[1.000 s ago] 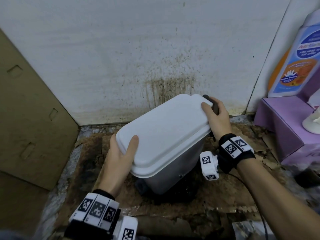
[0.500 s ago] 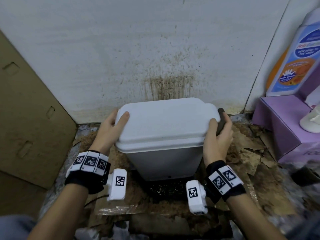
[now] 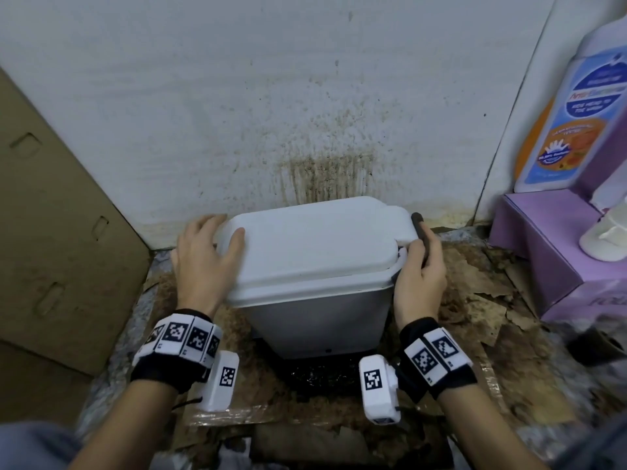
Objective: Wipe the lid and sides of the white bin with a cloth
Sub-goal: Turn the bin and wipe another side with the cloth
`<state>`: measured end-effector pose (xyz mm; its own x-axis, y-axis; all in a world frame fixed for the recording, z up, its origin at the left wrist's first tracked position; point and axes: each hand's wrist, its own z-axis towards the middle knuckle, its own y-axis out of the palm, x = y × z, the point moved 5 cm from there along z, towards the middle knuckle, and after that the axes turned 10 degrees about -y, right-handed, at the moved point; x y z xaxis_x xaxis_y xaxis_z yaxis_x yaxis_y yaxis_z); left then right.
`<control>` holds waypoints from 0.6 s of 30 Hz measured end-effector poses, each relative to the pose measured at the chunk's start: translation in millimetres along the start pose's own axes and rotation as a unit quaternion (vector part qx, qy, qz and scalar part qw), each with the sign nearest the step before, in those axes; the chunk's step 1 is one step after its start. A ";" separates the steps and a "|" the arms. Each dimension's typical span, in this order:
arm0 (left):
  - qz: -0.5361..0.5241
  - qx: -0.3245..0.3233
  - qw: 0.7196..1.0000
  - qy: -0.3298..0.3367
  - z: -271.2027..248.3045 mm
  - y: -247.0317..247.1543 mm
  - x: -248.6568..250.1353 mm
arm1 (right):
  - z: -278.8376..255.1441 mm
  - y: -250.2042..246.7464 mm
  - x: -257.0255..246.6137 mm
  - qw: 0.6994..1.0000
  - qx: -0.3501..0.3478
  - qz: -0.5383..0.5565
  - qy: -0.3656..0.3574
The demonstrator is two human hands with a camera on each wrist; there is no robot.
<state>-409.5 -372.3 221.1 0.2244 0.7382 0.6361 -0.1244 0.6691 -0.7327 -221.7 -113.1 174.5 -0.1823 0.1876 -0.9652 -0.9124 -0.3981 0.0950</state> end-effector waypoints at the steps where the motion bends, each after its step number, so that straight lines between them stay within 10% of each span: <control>1: -0.002 0.007 1.000 0.025 -4.4 -1.9 10.0 | -3.2 2.3 -3.3 1.000 -0.004 0.000 -0.006; 18: 0.044 -0.143 0.973 0.179 -27.1 9.9 84.0 | -41.4 69.2 -53.1 0.975 -0.202 0.089 -0.014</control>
<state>-365.6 -306.0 260.7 0.5530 0.6806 0.4805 0.1032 0.5163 -0.8502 -260.0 -187.9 222.2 -0.3406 0.1060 -0.9342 -0.6481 -0.7463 0.1516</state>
